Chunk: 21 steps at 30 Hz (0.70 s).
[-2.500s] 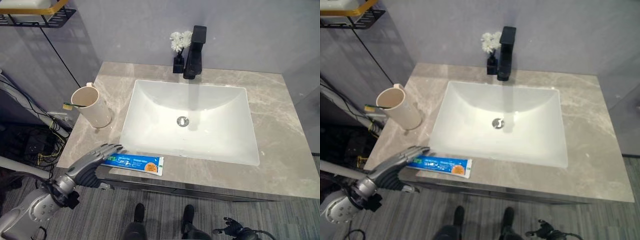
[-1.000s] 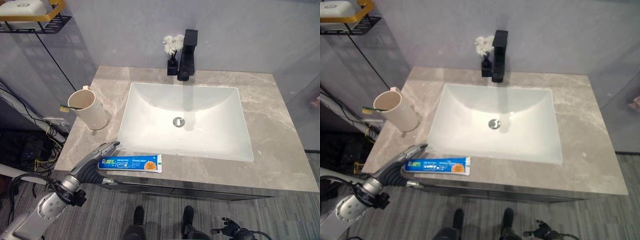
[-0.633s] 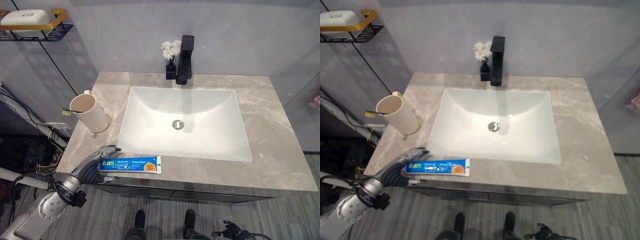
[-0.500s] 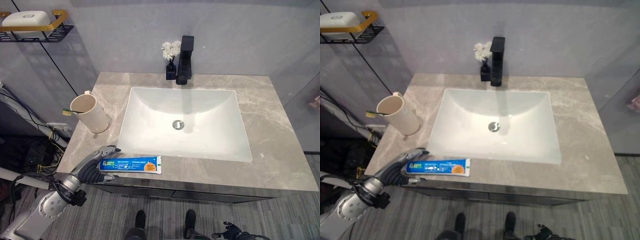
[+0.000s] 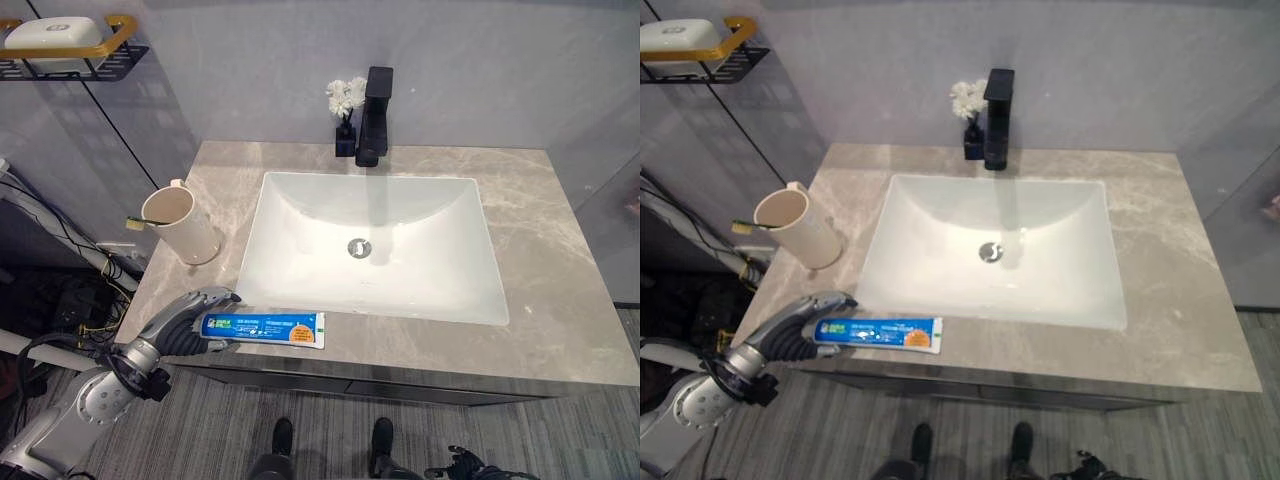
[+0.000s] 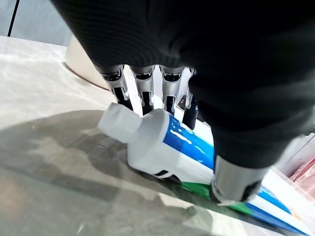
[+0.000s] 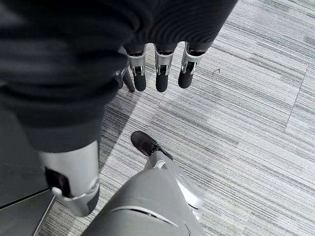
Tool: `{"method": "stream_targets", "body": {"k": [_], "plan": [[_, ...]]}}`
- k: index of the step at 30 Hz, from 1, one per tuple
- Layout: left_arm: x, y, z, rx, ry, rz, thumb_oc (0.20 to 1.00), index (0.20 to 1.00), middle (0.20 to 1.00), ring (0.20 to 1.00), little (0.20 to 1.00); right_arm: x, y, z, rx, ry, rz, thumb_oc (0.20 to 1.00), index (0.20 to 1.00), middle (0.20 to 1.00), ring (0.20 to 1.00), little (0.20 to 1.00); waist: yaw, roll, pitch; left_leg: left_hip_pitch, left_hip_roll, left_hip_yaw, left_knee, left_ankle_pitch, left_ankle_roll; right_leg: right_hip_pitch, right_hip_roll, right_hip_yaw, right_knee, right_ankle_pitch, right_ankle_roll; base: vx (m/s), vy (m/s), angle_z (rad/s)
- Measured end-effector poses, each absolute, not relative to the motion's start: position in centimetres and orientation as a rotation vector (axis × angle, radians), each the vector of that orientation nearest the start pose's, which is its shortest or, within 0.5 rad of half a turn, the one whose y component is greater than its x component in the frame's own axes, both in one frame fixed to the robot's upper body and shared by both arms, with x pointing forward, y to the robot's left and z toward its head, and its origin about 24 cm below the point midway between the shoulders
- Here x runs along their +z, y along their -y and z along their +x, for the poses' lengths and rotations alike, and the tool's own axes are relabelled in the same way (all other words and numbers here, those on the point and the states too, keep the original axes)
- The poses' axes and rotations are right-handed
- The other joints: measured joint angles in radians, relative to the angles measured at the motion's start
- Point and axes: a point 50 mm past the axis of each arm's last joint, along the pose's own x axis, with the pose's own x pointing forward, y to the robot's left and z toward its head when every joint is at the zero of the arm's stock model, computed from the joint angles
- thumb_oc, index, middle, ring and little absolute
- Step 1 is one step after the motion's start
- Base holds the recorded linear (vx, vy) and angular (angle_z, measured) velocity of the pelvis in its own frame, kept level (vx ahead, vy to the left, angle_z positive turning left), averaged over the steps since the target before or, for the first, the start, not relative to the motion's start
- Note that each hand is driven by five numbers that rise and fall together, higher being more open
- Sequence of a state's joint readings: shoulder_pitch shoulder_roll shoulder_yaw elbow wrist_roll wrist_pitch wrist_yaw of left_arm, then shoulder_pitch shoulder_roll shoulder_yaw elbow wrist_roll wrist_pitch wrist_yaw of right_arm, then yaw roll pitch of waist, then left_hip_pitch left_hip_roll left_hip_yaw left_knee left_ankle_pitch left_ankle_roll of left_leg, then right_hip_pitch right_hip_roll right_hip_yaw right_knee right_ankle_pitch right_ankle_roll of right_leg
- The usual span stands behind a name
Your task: Put brush and paste in cup on sink, flatten towel.
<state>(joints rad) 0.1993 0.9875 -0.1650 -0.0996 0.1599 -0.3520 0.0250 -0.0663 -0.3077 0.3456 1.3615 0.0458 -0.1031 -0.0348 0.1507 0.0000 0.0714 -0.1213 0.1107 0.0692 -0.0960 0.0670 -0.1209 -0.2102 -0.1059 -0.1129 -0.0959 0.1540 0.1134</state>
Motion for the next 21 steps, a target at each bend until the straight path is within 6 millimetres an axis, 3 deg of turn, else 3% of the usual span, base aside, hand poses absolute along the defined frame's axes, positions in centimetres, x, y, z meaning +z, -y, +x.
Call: {"method": "stream_targets", "body": {"k": [8,15,18,20,21], "plan": [[8.6,-24.7,20.7,-0.453,0.154,1.067,0.752,0.752,0.752,0.752,0.752,-15.7,25.3,9.3,0.037,-1.213,-0.481,1.0,1.0,1.0,1.0,1.0,0.0,0.001,0.005,-0.004,0.0,0.001,0.0,0.0,0.0,-0.006,0.0,0.003,0.0,0.0,0.0,0.0,0.0,0.0],[9.3,-24.8,21.2,-0.45,0.178,1.09,0.693,0.693,0.693,0.693,0.693,-15.7,25.3,9.3,0.037,-1.214,-0.481,1.0,1.0,1.0,1.0,1.0,0.002,0.005,0.007,-0.019,-0.001,0.008,0.0,0.0,0.0,-0.025,-0.001,0.01,0.0,0.001,0.002,0.0,-0.001,-0.02],[9.8,-24.8,21.6,-0.44,0.198,1.096,0.611,0.611,0.611,0.611,0.611,-15.6,25.5,9.4,0.033,-1.212,-0.483,1.0,1.0,1.0,1.0,1.0,0.003,0.006,0.007,-0.018,-0.001,0.023,0.0,0.0,0.0,-0.031,0.0,0.021,0.0,0.003,0.002,0.01,-0.001,-0.1],[10.0,-25.0,22.0,-0.429,0.203,1.104,0.655,0.655,0.655,0.655,0.655,-15.6,25.6,9.4,0.025,-1.211,-0.48,1.0,1.0,1.0,1.0,1.0,-0.001,0.009,0.01,-0.018,-0.002,0.025,0.0,0.0,0.0,-0.032,0.0,0.023,0.0,0.004,0.003,0.01,0.004,-0.05],[10.0,-24.9,22.1,-0.434,0.209,1.11,0.639,0.639,0.639,0.639,0.639,-15.5,25.7,9.4,0.024,-1.211,-0.482,1.0,1.0,1.0,1.0,1.0,-0.002,0.013,0.013,-0.018,-0.001,0.025,0.0,0.0,0.0,-0.032,0.0,0.024,0.0,0.004,0.003,0.0,0.0,0.0]]}}
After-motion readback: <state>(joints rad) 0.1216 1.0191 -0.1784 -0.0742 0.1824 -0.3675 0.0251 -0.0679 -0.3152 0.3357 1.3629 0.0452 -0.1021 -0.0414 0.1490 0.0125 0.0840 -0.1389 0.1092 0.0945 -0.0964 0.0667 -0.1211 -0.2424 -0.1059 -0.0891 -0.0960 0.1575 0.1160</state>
